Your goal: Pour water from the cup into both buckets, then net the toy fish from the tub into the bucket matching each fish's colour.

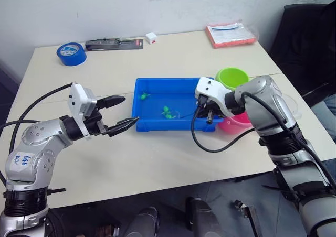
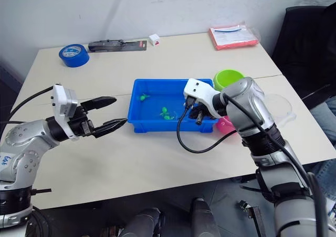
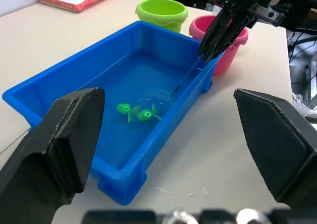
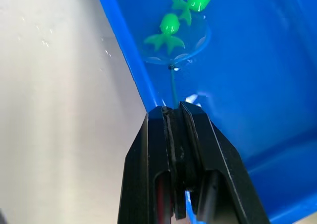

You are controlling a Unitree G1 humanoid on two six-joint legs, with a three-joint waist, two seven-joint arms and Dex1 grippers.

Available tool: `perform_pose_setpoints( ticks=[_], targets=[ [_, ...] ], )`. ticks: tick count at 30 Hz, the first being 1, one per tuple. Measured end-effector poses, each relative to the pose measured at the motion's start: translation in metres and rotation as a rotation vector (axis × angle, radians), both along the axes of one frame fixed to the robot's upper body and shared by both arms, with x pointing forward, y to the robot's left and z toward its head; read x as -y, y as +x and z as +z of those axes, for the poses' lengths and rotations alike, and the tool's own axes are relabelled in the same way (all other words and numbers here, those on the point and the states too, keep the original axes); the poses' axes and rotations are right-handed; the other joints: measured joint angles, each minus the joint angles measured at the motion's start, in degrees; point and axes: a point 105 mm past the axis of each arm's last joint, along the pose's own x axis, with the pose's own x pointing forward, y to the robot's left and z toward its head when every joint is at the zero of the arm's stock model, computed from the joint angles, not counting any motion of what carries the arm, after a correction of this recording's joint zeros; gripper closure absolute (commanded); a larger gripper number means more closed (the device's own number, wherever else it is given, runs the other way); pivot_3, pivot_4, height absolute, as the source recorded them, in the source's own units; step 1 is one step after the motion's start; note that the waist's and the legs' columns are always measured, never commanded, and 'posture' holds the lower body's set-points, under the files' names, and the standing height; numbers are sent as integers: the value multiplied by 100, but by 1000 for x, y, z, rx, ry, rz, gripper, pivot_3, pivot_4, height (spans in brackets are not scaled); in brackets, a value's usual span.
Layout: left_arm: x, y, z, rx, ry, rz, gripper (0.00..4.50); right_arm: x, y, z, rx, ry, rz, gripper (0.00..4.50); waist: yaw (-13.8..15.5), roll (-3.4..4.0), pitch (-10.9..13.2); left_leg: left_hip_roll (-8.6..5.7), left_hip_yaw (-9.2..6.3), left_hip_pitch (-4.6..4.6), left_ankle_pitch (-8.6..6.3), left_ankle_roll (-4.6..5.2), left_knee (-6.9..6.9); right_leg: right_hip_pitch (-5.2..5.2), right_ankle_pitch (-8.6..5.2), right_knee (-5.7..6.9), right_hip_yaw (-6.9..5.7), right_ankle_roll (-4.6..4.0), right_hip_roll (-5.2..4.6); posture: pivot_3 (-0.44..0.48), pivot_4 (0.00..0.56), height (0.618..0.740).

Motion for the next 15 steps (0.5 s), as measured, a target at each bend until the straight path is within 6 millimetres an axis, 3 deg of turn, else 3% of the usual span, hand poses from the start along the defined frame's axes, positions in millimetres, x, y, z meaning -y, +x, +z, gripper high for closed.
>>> perform_pose_setpoints(
  ticks=[15],
  targets=[
    [2, 7, 12, 24, 0, -38, 0, 13, -4, 22, -15, 198, -125, 3715, 5, 0, 0, 0, -1, 0, 0, 0, -1, 0, 0, 0, -2, 0, -1, 0, 150, 740]
  ],
)
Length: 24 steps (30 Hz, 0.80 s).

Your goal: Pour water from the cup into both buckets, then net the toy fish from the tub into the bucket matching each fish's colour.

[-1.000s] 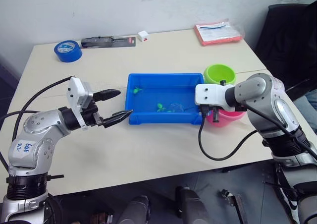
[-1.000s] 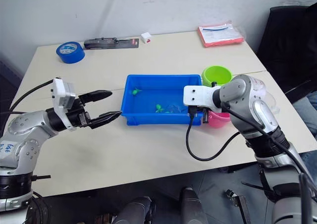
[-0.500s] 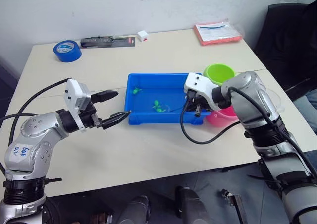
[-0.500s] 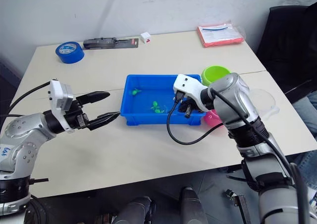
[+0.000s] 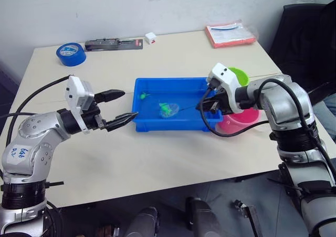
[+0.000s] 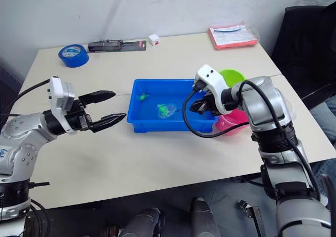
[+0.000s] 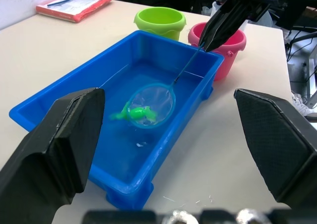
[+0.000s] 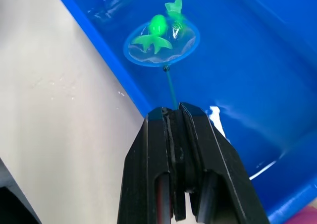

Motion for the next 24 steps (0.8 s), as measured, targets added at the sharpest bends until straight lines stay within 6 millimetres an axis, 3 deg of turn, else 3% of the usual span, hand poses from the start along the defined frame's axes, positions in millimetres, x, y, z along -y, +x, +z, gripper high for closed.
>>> perform_pose_setpoints(
  ticks=[13, 22, 24],
  targets=[
    [2, 9, 2, 6, 7, -34, 0, 22, -2, 9, 58, 42, -87, 3715, 6, 0, 0, -1, 1, 0, 0, 0, 0, 0, 0, 0, -1, 0, -2, 0, 150, 740],
    [9, 18, 10, 33, 13, -86, 0, 59, -6, 45, 165, 124, -233, 3715, 15, 0, 0, -1, 1, -1, 0, 1, 0, 0, 0, 0, 0, 0, -2, 0, 150, 740],
    [14, 21, 13, 46, 6, -118, 0, 79, -8, 53, 198, 142, -313, 3715, 21, 0, 0, -2, 1, -1, 0, 1, 0, 0, 0, -1, -1, 0, -2, 0, 150, 740]
  ],
)
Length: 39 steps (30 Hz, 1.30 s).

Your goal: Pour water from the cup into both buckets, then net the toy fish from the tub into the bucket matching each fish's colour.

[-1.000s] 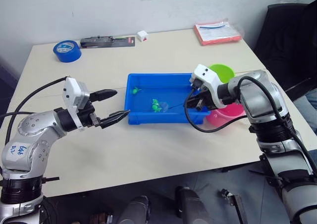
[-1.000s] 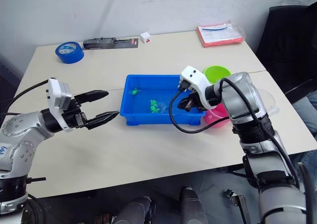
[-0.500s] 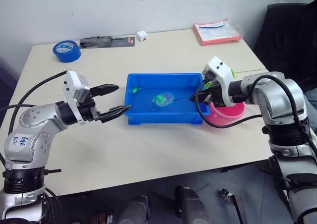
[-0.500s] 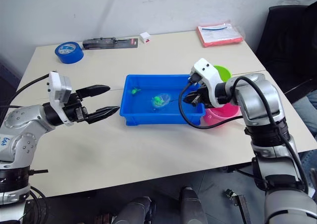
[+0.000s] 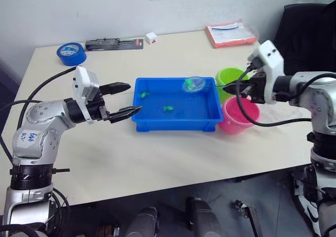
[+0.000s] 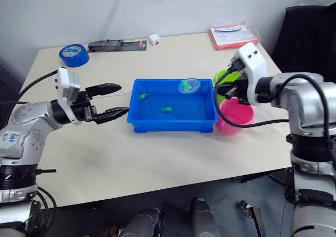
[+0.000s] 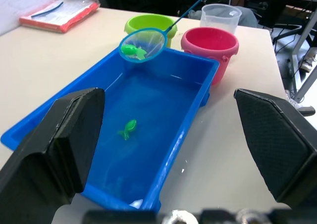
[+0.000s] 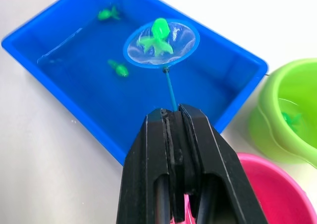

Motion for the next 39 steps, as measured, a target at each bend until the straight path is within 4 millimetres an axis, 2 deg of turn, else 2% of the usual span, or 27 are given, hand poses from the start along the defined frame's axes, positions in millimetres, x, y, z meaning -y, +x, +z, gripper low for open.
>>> perform_pose_setpoints(
  ticks=[3, 8, 13, 19, 24, 32, 39],
  targets=[
    [1, 3, 0, 2, 1, -15, 0, 26, -1, 8, 44, -19, -112, 3715, 7, 0, 0, -2, 1, 0, 0, 1, 1, 0, 0, 0, 0, 0, -2, 0, 150, 740],
    [6, 5, -3, -2, 9, -40, 0, 47, 3, 9, 86, -71, -200, 3715, -17, 0, 0, 0, 5, 0, 0, 1, -1, -3, 0, 3, 3, 0, -1, 0, 150, 740],
    [6, 8, -4, -9, 9, -50, 0, 64, 10, 9, 159, -210, -283, 3715, -9, 1, 0, -1, 5, 0, 0, 1, 0, -2, 0, 2, 3, 0, -2, 0, 150, 740],
    [10, 11, -1, 9, 5, -61, 0, 52, 26, -9, 255, -497, -245, 3715, -25, 1, 0, 0, 7, 0, 0, 1, -1, -4, 0, 2, 4, 1, -1, 0, 150, 740],
    [10, 12, -2, 7, 9, -58, 0, 55, 33, -15, 311, -694, -243, 3715, -15, 1, 0, -2, 7, 0, 0, 1, 1, -4, 0, 0, 4, 1, -1, 0, 150, 740],
    [10, 12, -3, 5, 9, -56, 0, 47, 35, -9, 493, -1055, -147, 3715, -14, 1, 0, -2, 7, 0, 0, 1, 1, -4, 0, 1, 4, 1, 0, 0, 150, 740],
    [9, 11, -4, 3, 9, -54, 0, 50, 29, -20, 568, -1337, -30, 3715, -14, 1, 0, -1, 8, 0, 0, 1, 1, -4, 0, 1, 4, 1, 2, 0, 150, 740]
  ],
)
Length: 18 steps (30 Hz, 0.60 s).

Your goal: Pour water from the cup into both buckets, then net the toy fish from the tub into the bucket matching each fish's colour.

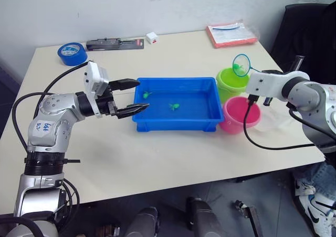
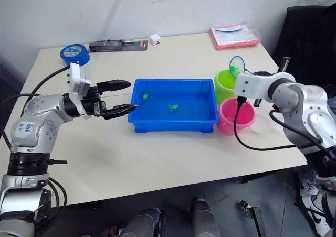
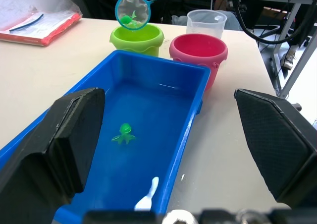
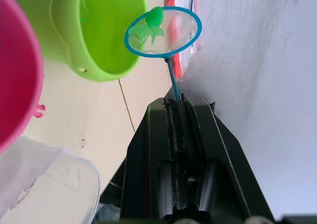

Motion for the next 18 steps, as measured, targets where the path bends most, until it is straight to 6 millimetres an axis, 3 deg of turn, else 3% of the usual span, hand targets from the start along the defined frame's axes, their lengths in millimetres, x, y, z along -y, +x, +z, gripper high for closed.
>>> perform_pose_setpoints(
  ticks=[6, 10, 15, 18],
  targets=[
    [1, 0, -1, -1, -6, -4, 0, -5, -3, -2, 15, -148, 60, 3715, -8, 0, 0, 1, 1, 0, 0, 0, -1, -1, 0, 0, 1, 0, 2, 0, 150, 740],
    [2, 1, -1, 5, -4, 0, 0, -5, -4, 2, 27, -155, 65, 3715, -1, 0, 0, 1, 1, 0, 0, 0, 0, 0, 0, 0, 1, 0, 2, 0, 150, 740],
    [-2, 1, -5, 3, -7, 32, 0, -18, -7, 12, 26, 7, 74, 3715, -19, 0, 0, 4, 2, 0, 0, 0, 0, 0, 0, 1, 3, 0, 5, 0, 150, 740],
    [-8, 0, -13, -9, -18, 66, 0, -37, -8, 25, -16, 322, 85, 3715, -39, 1, 0, 8, 1, 1, 0, -1, 2, -1, 0, 5, 3, 0, 6, 0, 150, 740]
  ],
)
